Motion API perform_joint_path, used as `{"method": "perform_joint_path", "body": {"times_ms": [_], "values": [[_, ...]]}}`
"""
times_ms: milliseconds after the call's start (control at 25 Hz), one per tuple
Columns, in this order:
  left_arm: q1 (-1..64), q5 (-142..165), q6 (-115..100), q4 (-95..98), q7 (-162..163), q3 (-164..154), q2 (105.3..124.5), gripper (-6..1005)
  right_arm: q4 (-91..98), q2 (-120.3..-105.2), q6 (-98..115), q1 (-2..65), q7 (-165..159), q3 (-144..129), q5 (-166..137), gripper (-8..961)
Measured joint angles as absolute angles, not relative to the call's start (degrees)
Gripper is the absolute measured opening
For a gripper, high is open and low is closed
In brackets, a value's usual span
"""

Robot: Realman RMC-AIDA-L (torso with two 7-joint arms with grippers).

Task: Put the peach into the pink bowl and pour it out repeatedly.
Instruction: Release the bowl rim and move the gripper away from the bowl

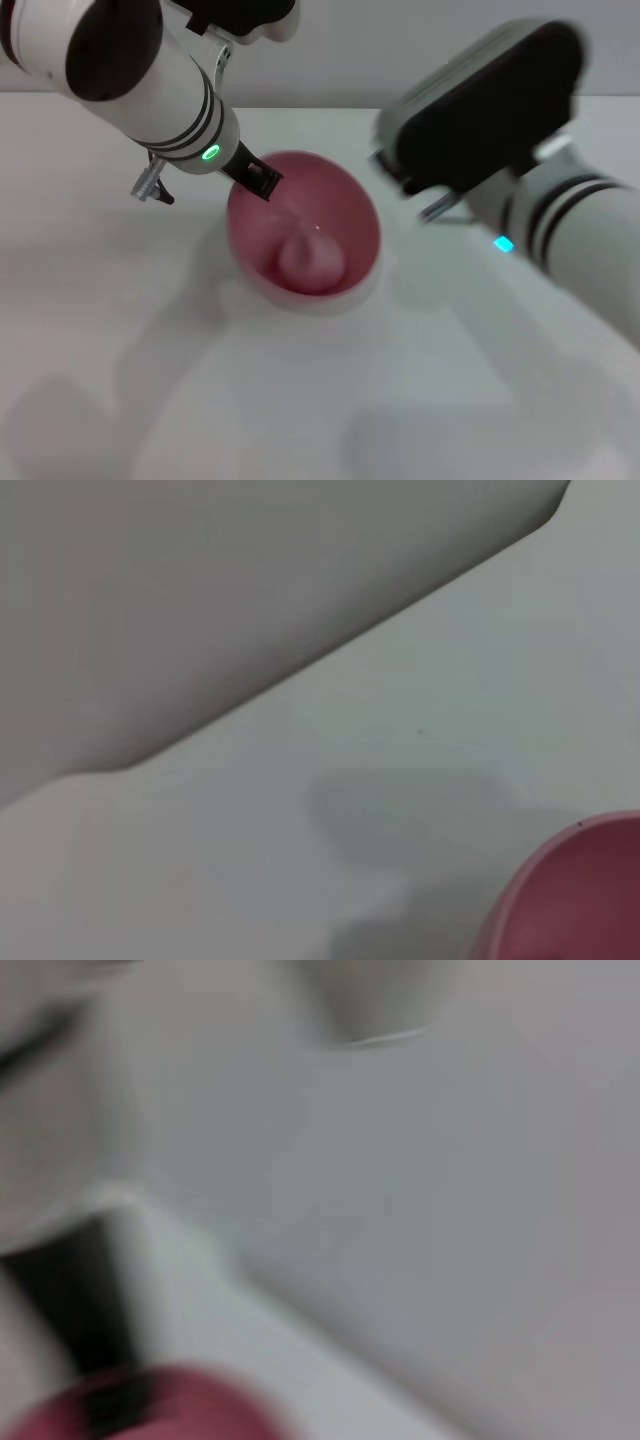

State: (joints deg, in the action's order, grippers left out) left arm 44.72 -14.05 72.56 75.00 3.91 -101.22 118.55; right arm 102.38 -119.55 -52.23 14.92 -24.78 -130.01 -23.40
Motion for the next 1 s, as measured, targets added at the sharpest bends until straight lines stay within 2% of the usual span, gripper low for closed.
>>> {"method": "perform_joint_path", "body": {"times_ms": [40, 320, 520, 680, 1000], "values": [[44.9, -15.9, 72.4, 74.2, 3.8, -100.3, 118.55, 47, 102.4, -119.57, -51.9, 14.0, -26.4, -129.6, -27.1, 603], [45.4, -16.9, 71.3, 72.4, 3.6, -100.4, 118.67, 47, 95.9, -119.6, -40.9, 8.8, -44.0, -123.6, -50.0, 603], [46.4, -17.6, 70.0, 69.8, 3.2, -100.6, 118.77, 47, 88.5, -119.06, -28.6, 7.0, -65.4, -116.4, -63.4, 603], [46.7, -17.7, 69.2, 68.3, 2.9, -100.6, 118.75, 47, 85.7, -118.91, -19.3, 6.0, -72.9, -109.5, -60.1, 603], [48.3, -19.1, 67.4, 64.7, 1.7, -100.6, 118.78, 47, 83.0, -118.15, -7.6, 5.6, -62.8, -103.2, -37.4, 603]]}}
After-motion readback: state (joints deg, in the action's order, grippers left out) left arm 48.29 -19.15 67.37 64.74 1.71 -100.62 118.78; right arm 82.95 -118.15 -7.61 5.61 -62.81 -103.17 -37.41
